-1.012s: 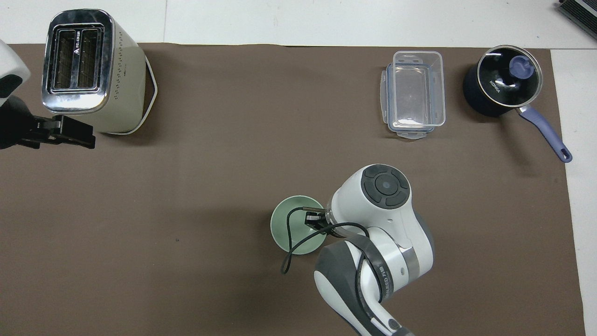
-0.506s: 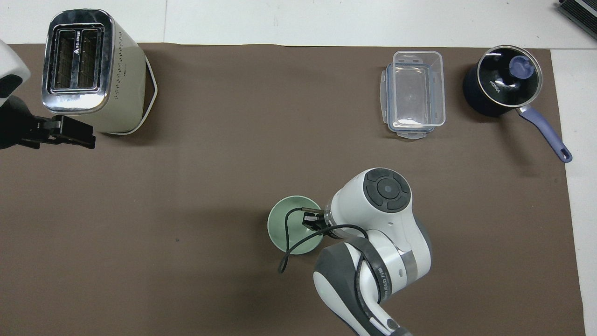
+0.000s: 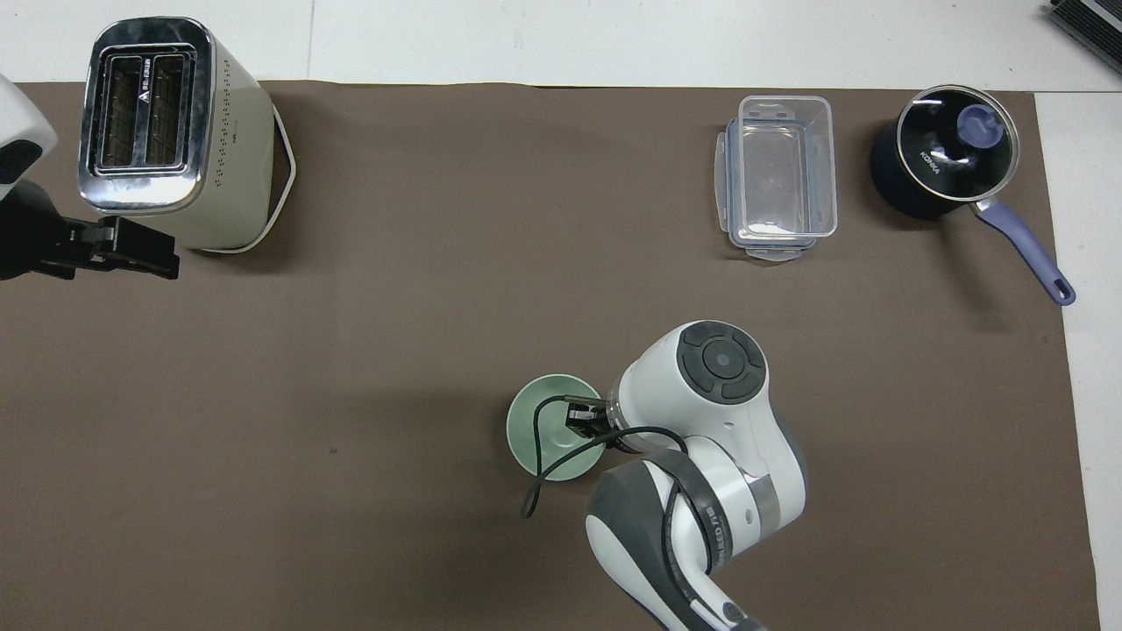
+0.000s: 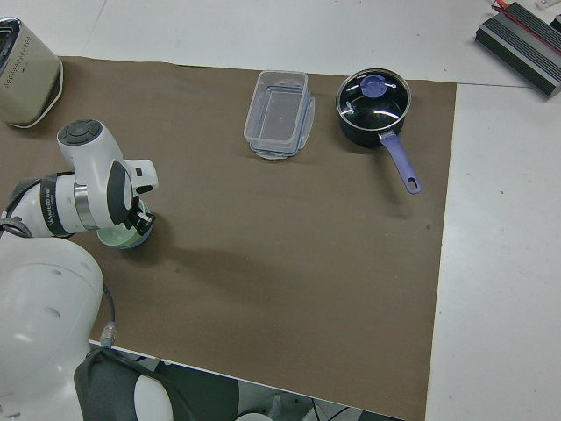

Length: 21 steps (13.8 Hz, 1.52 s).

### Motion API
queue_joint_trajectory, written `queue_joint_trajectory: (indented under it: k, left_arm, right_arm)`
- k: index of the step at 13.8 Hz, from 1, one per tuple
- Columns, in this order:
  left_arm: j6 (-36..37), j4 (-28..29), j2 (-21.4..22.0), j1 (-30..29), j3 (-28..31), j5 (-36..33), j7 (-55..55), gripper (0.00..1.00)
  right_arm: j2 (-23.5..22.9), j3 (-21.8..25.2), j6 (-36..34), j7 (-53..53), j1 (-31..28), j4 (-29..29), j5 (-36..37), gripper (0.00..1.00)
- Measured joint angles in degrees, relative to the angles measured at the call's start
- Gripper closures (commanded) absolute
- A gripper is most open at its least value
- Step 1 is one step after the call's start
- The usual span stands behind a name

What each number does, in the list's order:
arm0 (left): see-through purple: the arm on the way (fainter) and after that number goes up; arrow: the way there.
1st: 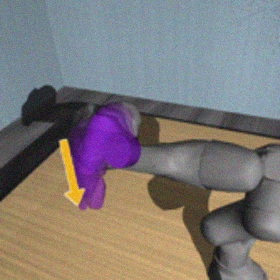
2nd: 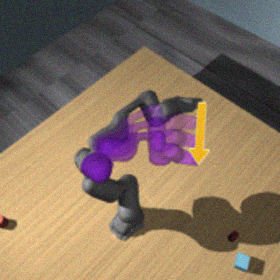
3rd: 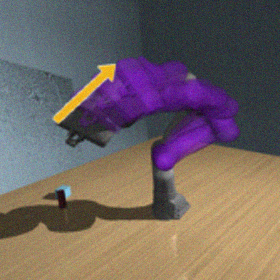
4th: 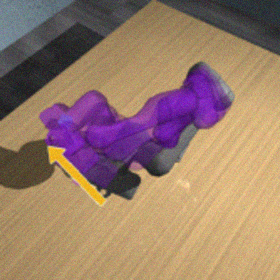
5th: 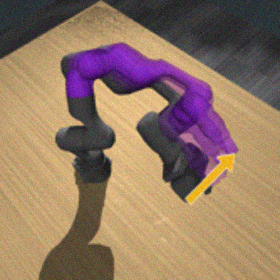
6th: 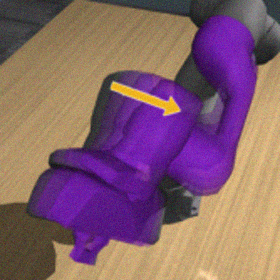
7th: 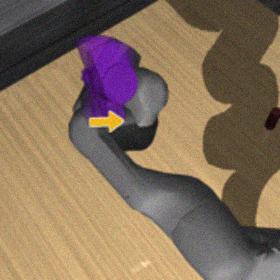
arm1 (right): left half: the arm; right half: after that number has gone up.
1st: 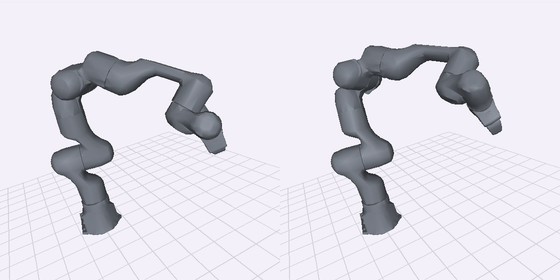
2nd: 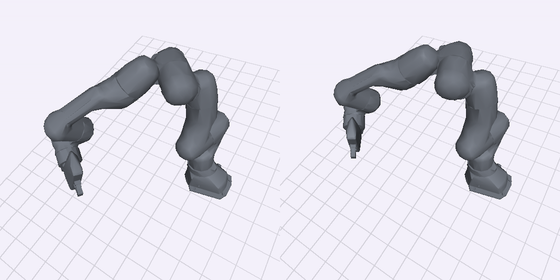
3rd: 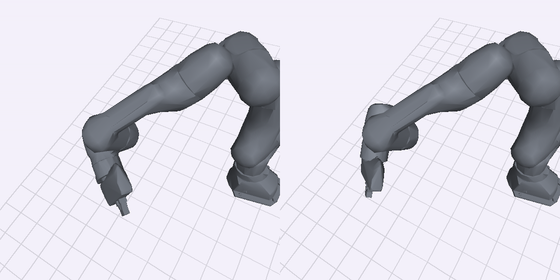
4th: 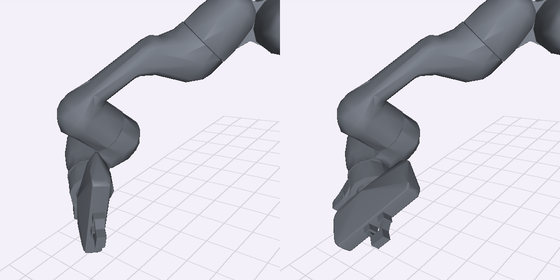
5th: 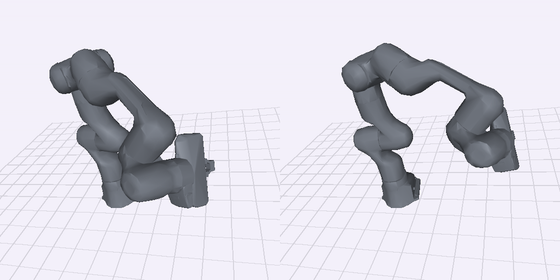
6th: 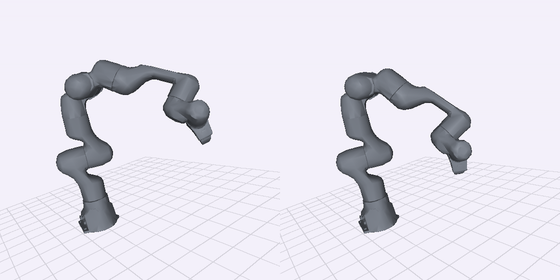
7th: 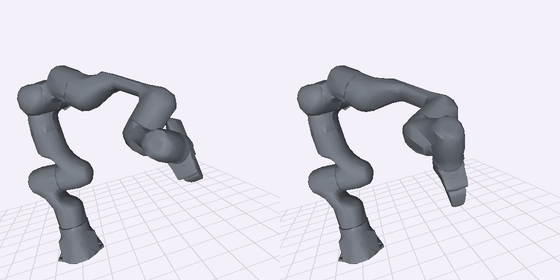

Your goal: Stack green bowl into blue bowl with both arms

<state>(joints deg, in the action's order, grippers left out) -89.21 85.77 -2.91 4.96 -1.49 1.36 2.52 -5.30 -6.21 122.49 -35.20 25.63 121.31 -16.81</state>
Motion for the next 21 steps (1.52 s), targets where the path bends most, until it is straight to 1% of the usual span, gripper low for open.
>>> queue_joint_trajectory:
  k: [2,4,5,7,8,10,11,12,14,16,19,21]
  left_arm:
    - [0.0,0.0,0.0,0.0,0.0,0.0,0.0,0.0]
    - [0.0,0.0,0.0,0.0,0.0,0.0,0.0,0.0]
    - [0.0,0.0,0.0,0.0,0.0,0.0,0.0,0.0]
    - [0.0,0.0,0.0,0.0,0.0,0.0,0.0,0.0]
    - [0.0,0.0,0.0,0.0,0.0,0.0,0.0,0.0]
    - [0.0,0.0,0.0,0.0,0.0,0.0,0.01,0.0]
    - [0.0,0.0,0.0,0.0,0.0,0.0,0.01,0.0]
    - [0.0,0.0,0.0,0.0,0.0,0.0,0.01,0.0]
    - [0.0,0.0,0.0,0.0,0.0,0.0,0.01,0.0]
    - [0.0,0.0,0.0,0.0,0.0,0.0,0.01,0.0]
    - [0.0,0.0,0.0,0.0,0.0,0.0,0.01,0.0]
    - [0.0,0.0,0.0,0.0,0.0,0.0,0.01,0.0]
  right_arm:
    - [2.03,0.22,-0.23,3.02,-1.98,-0.35,0.01,0.24]
    - [4.97,0.56,-2.96,7.31,-5.69,-0.47,0.37,0.2]
    - [6.4,0.68,-4.56,9.77,-8.0,-0.48,0.89,0.17]
    - [9.02,0.88,-7.03,15.5,-13.23,-0.5,2.65,0.15]
    - [10.17,0.96,-7.96,19.28,-16.1,-0.56,2.97,0.13]
    - [11.67,1.09,-9.93,25.83,-21.59,-1.77,3.93,0.05]
    - [11.86,1.14,-11.56,27.6,-23.79,-3.44,5.68,0.0]
    - [11.82,1.18,-13.03,28.43,-25.18,-5.47,8.04,0.0]
    - [11.54,1.17,-15.27,28.56,-25.87,-9.45,12.21,0.0]
    - [10.66,1.15,-18.94,28.56,-26.03,-14.47,13.83,0.0]
    - [6.93,1.23,-26.83,28.56,-27.0,-26.52,18.13,0.0]
    - [4.39,1.26,-29.75,28.45,-27.34,-32.56,19.56,0.0]
